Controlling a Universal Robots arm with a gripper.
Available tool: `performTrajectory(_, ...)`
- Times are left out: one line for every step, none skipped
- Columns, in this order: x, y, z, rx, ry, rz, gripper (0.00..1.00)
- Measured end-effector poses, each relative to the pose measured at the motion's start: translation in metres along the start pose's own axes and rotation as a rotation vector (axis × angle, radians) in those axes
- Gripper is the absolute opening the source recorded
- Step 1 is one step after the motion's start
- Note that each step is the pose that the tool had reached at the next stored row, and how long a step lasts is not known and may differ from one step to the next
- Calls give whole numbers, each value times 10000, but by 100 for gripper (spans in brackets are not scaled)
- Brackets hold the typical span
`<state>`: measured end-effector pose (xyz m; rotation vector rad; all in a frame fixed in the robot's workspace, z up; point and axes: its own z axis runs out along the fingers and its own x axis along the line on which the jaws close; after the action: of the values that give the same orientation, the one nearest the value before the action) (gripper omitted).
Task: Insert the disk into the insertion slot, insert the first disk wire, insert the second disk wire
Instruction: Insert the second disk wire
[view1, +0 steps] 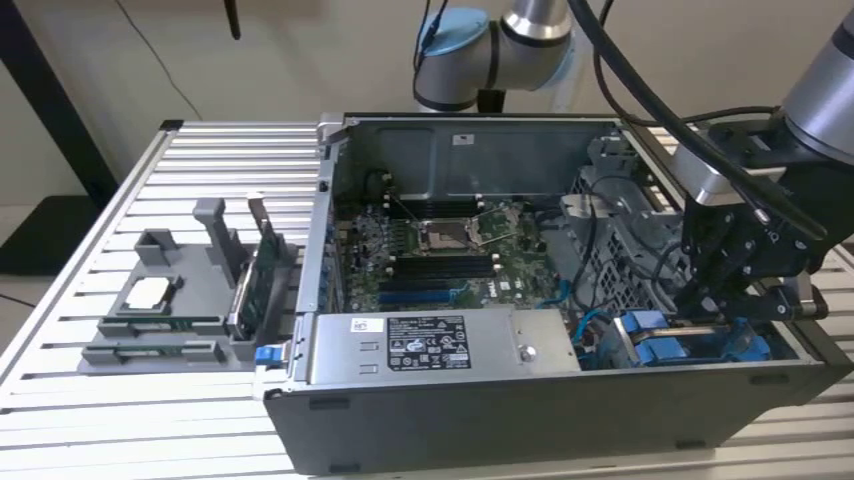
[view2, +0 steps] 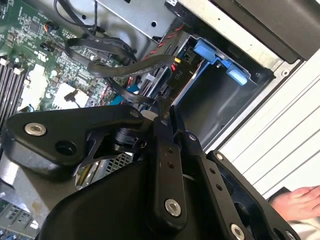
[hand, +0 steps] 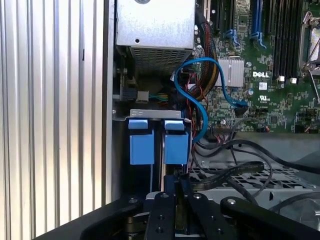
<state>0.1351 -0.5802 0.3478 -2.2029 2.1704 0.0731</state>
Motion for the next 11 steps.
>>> performTrajectory(0,0,0,0,-1,0,16)
performTrajectory(0,0,1,0,-6,0,16)
performTrajectory(0,0,0,0,-12,0,16)
performTrajectory(1,0,0,0,-28,0,16)
performTrajectory(1,0,2,1,-50,1,16)
performTrajectory(0,0,2,1,-66,0,16)
performTrajectory(0,0,3,1,-77,1,16)
performTrajectory(0,0,3,1,-78,0,16)
performTrajectory(0,0,3,1,-78,0,16)
performTrajectory(0,0,3,1,-79,0,16)
performTrajectory(1,0,5,1,-78,0,16)
